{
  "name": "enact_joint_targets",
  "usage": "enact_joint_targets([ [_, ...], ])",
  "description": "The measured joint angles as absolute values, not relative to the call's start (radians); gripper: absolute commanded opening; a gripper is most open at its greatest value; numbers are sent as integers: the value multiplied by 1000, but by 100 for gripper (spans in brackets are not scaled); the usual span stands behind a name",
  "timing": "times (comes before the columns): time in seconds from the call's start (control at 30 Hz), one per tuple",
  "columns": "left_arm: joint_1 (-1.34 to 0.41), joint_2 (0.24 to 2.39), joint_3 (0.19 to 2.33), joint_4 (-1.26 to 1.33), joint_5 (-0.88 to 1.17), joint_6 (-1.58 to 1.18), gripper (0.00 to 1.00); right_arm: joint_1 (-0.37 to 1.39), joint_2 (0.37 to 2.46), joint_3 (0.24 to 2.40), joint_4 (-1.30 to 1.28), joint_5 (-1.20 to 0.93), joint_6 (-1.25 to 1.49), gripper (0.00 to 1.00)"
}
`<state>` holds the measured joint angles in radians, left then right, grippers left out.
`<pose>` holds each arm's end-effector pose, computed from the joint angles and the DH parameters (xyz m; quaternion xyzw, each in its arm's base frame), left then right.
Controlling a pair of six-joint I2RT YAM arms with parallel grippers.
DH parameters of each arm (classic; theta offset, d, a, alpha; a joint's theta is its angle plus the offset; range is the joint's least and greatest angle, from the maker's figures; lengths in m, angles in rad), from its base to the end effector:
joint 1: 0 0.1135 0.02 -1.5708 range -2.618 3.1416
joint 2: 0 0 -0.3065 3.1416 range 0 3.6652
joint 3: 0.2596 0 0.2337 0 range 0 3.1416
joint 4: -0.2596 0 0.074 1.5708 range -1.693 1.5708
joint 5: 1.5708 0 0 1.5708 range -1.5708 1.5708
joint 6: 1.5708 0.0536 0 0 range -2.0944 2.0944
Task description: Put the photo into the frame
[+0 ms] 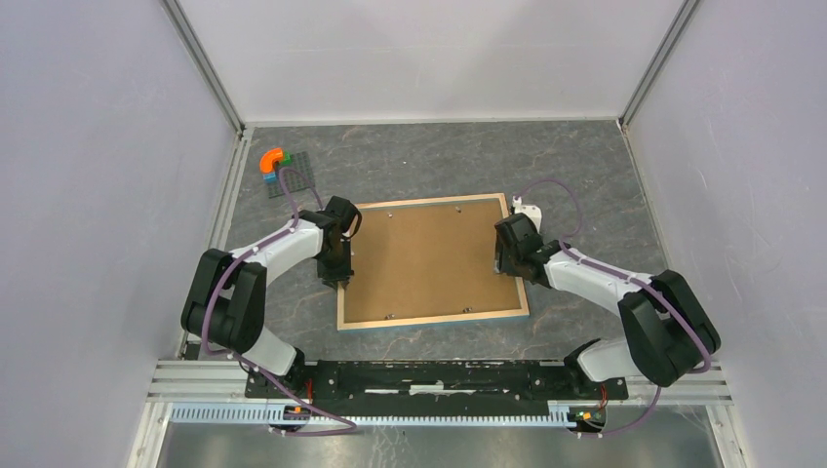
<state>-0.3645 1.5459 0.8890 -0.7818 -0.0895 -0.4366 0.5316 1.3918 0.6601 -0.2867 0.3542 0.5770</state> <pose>0.2303 -0.0827 0.2032 -0.0389 0.9961 0.0154 0.0781 0.2152 0.1050 0.2030 0.0695 0.9457 -0.0028 0.3175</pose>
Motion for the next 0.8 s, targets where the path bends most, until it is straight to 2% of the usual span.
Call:
enact_joint_targets([
  [0.1, -369, 1546, 889, -782, -96, -437, 15, 532, 1399, 662, -283, 366, 583, 61],
  [0.2, -373, 1546, 889, -782, -100, -437, 15, 532, 1409, 670, -282, 367, 585, 52],
  [0.6, -380, 1546, 891, -788, -121, -437, 10, 527, 1361, 628, -262, 299, 513, 44],
  [0.8, -384, 1546, 891, -789, -129, -437, 10, 521, 1356, 626, -265, 273, 435, 32],
])
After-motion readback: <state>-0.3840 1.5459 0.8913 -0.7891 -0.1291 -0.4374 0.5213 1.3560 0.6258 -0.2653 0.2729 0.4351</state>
